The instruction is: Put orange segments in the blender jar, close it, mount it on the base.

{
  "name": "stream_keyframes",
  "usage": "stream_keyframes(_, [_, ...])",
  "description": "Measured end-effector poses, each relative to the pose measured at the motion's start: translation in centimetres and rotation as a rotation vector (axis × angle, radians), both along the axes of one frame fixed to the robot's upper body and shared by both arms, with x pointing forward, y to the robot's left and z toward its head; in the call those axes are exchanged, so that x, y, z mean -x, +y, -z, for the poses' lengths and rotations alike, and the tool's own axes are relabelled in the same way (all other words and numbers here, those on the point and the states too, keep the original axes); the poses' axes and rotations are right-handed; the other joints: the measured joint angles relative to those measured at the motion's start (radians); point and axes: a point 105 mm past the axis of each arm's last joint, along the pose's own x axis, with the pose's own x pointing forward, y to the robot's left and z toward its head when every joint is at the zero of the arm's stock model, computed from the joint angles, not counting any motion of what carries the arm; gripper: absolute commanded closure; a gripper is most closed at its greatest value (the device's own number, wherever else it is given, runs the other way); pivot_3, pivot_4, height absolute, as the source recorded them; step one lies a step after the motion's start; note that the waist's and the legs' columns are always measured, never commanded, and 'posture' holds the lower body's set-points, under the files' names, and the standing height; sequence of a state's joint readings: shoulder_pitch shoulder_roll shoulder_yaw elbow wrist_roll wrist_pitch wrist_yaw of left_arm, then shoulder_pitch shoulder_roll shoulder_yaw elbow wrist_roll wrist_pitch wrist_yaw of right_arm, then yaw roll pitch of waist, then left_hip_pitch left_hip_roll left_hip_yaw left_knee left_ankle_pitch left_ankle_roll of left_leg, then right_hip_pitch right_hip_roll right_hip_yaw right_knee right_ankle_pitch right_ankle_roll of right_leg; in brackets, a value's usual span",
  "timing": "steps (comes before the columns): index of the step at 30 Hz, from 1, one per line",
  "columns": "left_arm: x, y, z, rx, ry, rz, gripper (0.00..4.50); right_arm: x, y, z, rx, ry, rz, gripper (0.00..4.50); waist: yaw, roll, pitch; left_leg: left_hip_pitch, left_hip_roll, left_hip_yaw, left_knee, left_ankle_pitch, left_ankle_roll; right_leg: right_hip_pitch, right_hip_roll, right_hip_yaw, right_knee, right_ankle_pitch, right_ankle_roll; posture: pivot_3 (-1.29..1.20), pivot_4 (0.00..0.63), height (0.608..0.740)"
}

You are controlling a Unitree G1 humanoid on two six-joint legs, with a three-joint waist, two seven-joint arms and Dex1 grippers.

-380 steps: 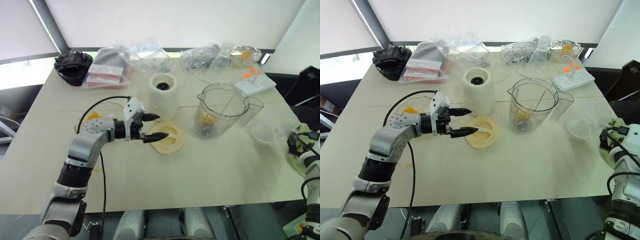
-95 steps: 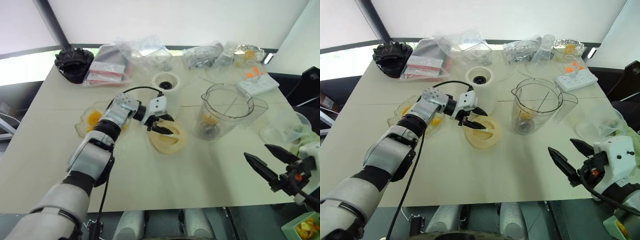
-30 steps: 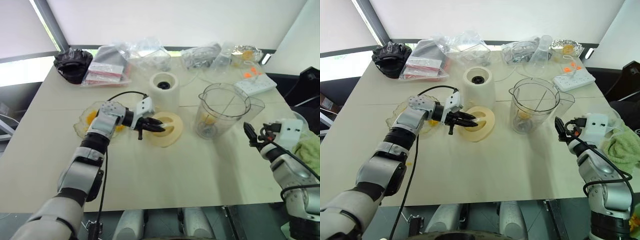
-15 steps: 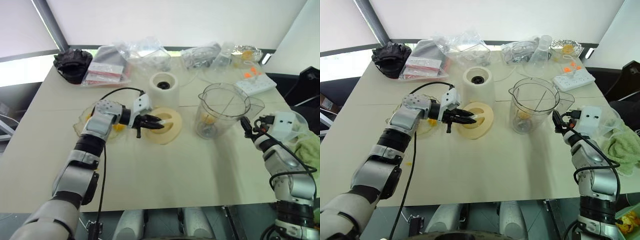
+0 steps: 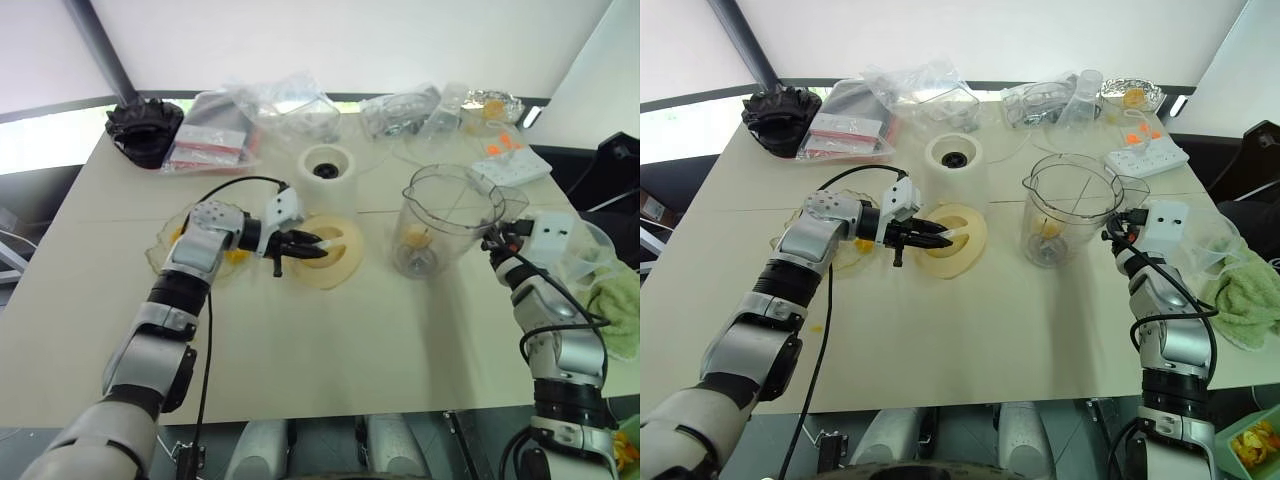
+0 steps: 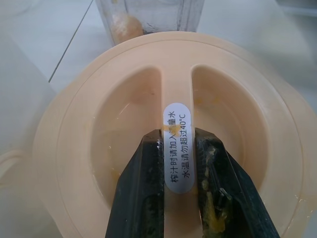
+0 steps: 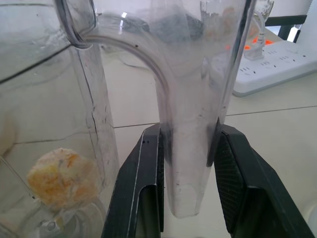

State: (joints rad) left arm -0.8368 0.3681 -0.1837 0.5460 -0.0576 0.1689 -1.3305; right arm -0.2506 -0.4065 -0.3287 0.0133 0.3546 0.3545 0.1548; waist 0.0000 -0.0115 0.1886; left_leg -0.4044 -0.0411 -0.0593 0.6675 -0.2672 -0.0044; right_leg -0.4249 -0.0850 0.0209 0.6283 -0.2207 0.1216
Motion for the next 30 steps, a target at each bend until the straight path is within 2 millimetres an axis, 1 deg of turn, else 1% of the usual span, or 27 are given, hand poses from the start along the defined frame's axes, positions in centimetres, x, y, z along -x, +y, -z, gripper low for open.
stream_keyframes(5, [-0.1, 0.0, -0.2, 0.004, -0.004, -0.001, 4.21, 0.2, 0.6, 0.0, -0.005, -0.002, -0.012, 3.70, -0.010, 0.000, 0.000, 0.000, 0.000, 0.000, 0.000, 0.000, 0.000, 0.000, 0.000, 0.000, 0.000, 0.000, 0.000, 0.00, 0.150, 0.740])
stream_keyframes(7, [-0.2, 0.0, -0.9, 0.009, -0.011, 0.003, 4.21, 0.7, 1.0, 0.1, -0.010, -0.003, -0.012, 3.70, -0.012, 0.000, 0.000, -0.001, 0.000, 0.000, 0.000, 0.000, 0.000, -0.001, 0.000, 0.000, 0.000, 0.000, 0.000, 0.00, 0.150, 0.740])
stream_keyframes(8, [-0.4, 0.1, -1.7, 0.009, -0.020, 0.005, 4.21, 0.9, 1.4, 0.2, -0.018, 0.001, -0.014, 3.70, -0.013, 0.000, 0.000, -0.001, 0.000, 0.000, 0.000, 0.000, 0.000, -0.001, 0.000, 0.000, 0.000, 0.000, 0.000, 0.00, 0.150, 0.740])
stream_keyframes(10, [-0.9, 0.2, -3.8, 0.023, -0.057, 0.009, 4.21, 1.5, 2.7, 0.5, -0.034, 0.003, -0.035, 3.70, -0.014, 0.000, 0.000, -0.001, 0.000, 0.000, -0.001, 0.000, 0.000, -0.002, 0.000, 0.000, 0.001, 0.000, 0.000, 0.00, 0.150, 0.740])
stream_keyframes(12, [-1.2, 0.1, -6.2, 0.057, -0.082, 0.012, 4.21, 2.1, 4.3, 0.5, -0.033, 0.004, -0.078, 3.70, -0.017, 0.000, 0.000, -0.001, 0.000, 0.000, -0.001, 0.000, 0.000, -0.002, 0.001, 0.001, 0.001, 0.000, 0.000, 0.00, 0.150, 0.740])
stream_keyframes(14, [-1.3, 0.3, -7.9, 0.080, -0.095, 0.014, 4.21, 2.5, 6.0, 0.9, -0.043, 0.022, -0.126, 3.70, -0.020, 0.001, 0.000, 0.000, 0.000, 0.000, -0.001, 0.000, 0.000, -0.002, 0.001, 0.001, 0.001, 0.000, 0.000, 0.00, 0.150, 0.740])
stream_keyframes(16, [-1.4, 0.9, -8.6, 0.088, -0.091, 0.000, 4.21, 2.7, 6.8, 0.9, -0.050, 0.028, -0.143, 3.70, -0.019, 0.003, 0.000, 0.000, 0.000, 0.000, -0.001, 0.000, 0.000, -0.002, 0.001, 0.001, 0.001, 0.000, 0.000, 0.00, 0.150, 0.740])
stream_keyframes(19, [-1.3, 1.1, -9.4, 0.111, -0.066, 0.001, 4.21, 3.1, 7.3, 0.6, -0.044, 0.024, -0.152, 3.70, -0.013, 0.002, 0.000, -0.001, 0.000, 0.000, 0.000, 0.000, 0.000, -0.002, 0.001, 0.001, 0.001, 0.000, 0.000, 0.00, 0.150, 0.740])
stream_keyframes(21, [-1.2, 0.6, -11.4, 0.154, -0.070, 0.023, 4.21, 3.2, 8.3, 0.3, -0.024, 0.021, -0.177, 3.70, -0.011, 0.001, 0.001, -0.002, 0.000, 0.000, 0.000, 0.000, 0.000, -0.003, 0.001, 0.001, 0.001, 0.000, 0.000, 0.00, 0.150, 0.740])
stream_keyframes(24, [-0.4, -0.8, -15.3, 0.203, -0.126, 0.103, 4.21, 3.3, 10.0, 0.5, 0.002, 0.034, -0.232, 3.70, -0.014, 0.002, 0.001, -0.002, 0.000, 0.000, 0.000, 0.000, 0.000, -0.003, 0.001, 0.001, 0.000, 0.000, 0.000, 0.00, 0.150, 0.740])
stream_keyframes(25, [0.0, -1.1, -16.2, 0.217, -0.135, 0.127, 4.21, 3.3, 10.3, 0.6, 0.005, 0.041, -0.244, 3.70, -0.015, 0.002, 0.001, -0.002, 0.000, 0.000, 0.000, 0.000, 0.000, -0.003, 0.001, 0.001, 0.001, 0.000, 0.000, 0.00, 0.150, 0.740])
stream_keyframes(27, [0.3, -1.3, -16.8, 0.227, -0.132, 0.156, 4.21, 3.4, 10.4, 0.8, 0.008, 0.046, -0.246, 3.70, -0.017, 0.002, 0.000, -0.001, 0.000, 0.000, 0.000, 0.000, 0.000, -0.003, 0.001, 0.001, 0.001, 0.000, 0.000, 0.00, 0.150, 0.740])
stream_keyframes(30, [0.5, -1.6, -16.5, 0.226, -0.105, 0.180, 4.21, 3.4, 10.5, 0.6, 0.020, 0.045, -0.244, 3.70, -0.018, 0.002, 0.001, -0.002, 0.000, 0.000, 0.000, 0.000, 0.000, -0.003, 0.001, 0.001, 0.001, 0.000, 0.000, 0.00, 0.150, 0.740])
